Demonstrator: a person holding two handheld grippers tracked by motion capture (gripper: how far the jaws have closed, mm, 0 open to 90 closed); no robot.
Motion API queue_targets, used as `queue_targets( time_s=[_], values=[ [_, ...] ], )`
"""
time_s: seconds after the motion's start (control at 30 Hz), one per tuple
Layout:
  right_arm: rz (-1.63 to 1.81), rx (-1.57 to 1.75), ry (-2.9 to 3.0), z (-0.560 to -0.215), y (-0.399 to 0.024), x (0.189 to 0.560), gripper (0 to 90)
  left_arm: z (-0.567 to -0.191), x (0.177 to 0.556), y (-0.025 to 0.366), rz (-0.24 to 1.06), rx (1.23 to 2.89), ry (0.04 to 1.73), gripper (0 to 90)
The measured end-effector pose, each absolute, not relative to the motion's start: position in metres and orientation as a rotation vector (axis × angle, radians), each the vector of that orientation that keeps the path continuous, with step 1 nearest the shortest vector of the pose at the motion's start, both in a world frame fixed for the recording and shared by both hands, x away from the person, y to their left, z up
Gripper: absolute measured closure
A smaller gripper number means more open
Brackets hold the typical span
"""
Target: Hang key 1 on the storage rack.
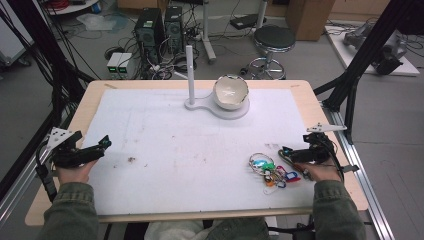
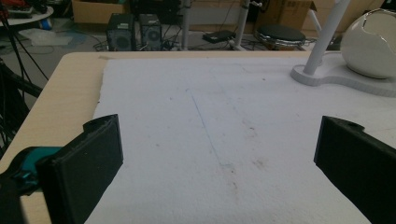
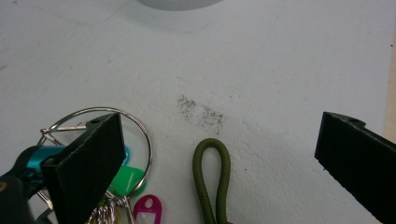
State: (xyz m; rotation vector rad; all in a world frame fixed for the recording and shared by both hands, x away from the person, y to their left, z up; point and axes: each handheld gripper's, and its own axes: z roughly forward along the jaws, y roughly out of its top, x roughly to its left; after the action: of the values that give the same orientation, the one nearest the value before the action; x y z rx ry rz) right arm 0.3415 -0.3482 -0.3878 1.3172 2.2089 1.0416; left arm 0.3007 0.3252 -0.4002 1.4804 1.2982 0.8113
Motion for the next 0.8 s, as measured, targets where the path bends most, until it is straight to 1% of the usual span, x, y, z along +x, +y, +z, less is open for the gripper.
queue_targets(
  time_s=[0.47,0.57,0.8],
  values=[
    [0.905,1.355,2.345,-0.398,-0.358,0.344,0.9,-0.401,0.302,0.324,0.806,1.493,1.295,1.7],
    [0.872,1.357,2.386,-0.402,-0.36,0.345,4.0,-0.401,0.302,0.323,0.804,1.5,1.295,1.7],
    [0.806,1.388,2.466,-0.408,-0.363,0.345,6.7,-0.401,0.303,0.323,0.799,1.508,1.294,1.7]
  ],
)
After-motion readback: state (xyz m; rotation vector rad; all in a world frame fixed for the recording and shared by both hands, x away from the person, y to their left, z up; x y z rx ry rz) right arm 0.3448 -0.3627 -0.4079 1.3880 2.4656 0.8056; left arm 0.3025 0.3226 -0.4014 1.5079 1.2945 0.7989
